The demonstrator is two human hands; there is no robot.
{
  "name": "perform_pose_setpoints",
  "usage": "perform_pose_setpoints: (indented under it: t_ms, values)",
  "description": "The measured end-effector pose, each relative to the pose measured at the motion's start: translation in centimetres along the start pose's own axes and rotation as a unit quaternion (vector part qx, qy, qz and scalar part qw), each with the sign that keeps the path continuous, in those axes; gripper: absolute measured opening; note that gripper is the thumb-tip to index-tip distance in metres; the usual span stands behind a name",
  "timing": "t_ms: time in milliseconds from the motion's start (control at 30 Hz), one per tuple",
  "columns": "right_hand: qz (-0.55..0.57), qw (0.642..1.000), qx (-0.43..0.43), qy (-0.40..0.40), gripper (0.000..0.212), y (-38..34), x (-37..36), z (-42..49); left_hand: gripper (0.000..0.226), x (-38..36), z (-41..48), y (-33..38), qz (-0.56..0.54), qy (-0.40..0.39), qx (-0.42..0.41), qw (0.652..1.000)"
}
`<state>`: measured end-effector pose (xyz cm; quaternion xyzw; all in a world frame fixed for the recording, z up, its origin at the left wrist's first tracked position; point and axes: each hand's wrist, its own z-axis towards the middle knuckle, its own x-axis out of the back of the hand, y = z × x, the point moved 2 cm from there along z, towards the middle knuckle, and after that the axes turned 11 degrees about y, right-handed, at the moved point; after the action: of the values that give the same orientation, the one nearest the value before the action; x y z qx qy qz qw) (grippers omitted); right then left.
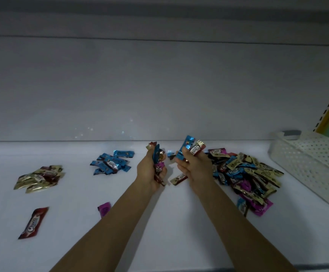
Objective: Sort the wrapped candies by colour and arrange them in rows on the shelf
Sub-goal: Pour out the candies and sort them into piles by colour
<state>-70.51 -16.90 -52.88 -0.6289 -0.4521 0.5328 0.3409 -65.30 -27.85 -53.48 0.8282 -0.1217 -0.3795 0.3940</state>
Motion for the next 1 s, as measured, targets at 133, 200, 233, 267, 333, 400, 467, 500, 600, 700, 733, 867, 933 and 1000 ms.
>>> perform_pose_setpoints:
  t_ms: [133, 200, 233, 267, 333, 400, 467, 500, 600, 700, 733, 867, 933, 1000]
  values:
    - [-0.104, 0.994, 0.036, -0.015, 0.015, 1.7, -2.9, -1.4, 0.032, 3.9, -1.4, 3.3, -0.017, -0.002, -0.006, 1.0]
    - [-0.144, 0.988, 0.044, -0.028, 0.014, 3.1, -5.0, -2.1, 0.03, 6.4, -2.2, 5.1, -0.027, -0.007, -0.021, 0.999]
    - [-0.17, 0.984, 0.045, -0.04, 0.014, 3.9, -6.2, -2.5, 0.03, 7.8, -2.6, 6.1, -0.026, -0.002, -0.035, 0.999]
    - [-0.201, 0.977, 0.045, -0.056, 0.014, 4.7, -7.5, -2.9, 0.029, 9.2, -3.1, 7.0, -0.019, 0.008, -0.052, 0.998]
    - [-0.257, 0.96, 0.054, -0.091, 0.015, 5.9, -10.0, -3.3, 0.026, 11.8, -4.1, 8.7, -0.004, 0.036, -0.083, 0.996]
    - [-0.305, 0.943, 0.076, -0.111, 0.019, 6.9, -12.5, -3.5, 0.023, 14.6, -4.9, 10.6, 0.003, 0.075, -0.109, 0.991]
    - [-0.357, 0.921, 0.108, -0.113, 0.018, 7.9, -14.2, -3.1, 0.021, 17.3, -5.6, 12.1, 0.015, 0.108, -0.131, 0.985]
    - [-0.387, 0.908, 0.123, -0.108, 0.017, 8.3, -14.8, -2.7, 0.02, 18.5, -5.7, 12.7, 0.022, 0.12, -0.14, 0.983]
    - [-0.456, 0.87, 0.168, -0.084, 0.019, 9.0, -15.7, -1.4, 0.021, 21.1, -6.2, 13.7, 0.042, 0.153, -0.156, 0.975]
    - [-0.494, 0.838, 0.227, -0.048, 0.023, 9.0, -15.6, -1.1, 0.025, 22.7, -6.1, 14.2, 0.054, 0.154, -0.169, 0.972]
    - [-0.493, 0.834, 0.245, -0.036, 0.025, 8.9, -15.7, -1.3, 0.026, 23.1, -6.0, 14.4, 0.06, 0.157, -0.176, 0.97]
    - [-0.48, 0.819, 0.307, -0.071, 0.028, 9.1, -18.1, -3.7, 0.033, 25.0, -5.5, 15.4, 0.101, 0.195, -0.223, 0.95]
    - [-0.466, 0.815, 0.311, -0.147, 0.026, 9.6, -20.3, -6.0, 0.035, 26.5, -5.3, 16.1, 0.139, 0.211, -0.254, 0.934]
    - [-0.42, 0.839, 0.274, -0.211, 0.02, 10.3, -22.2, -8.4, 0.034, 28.0, -5.4, 16.6, 0.163, 0.219, -0.289, 0.918]
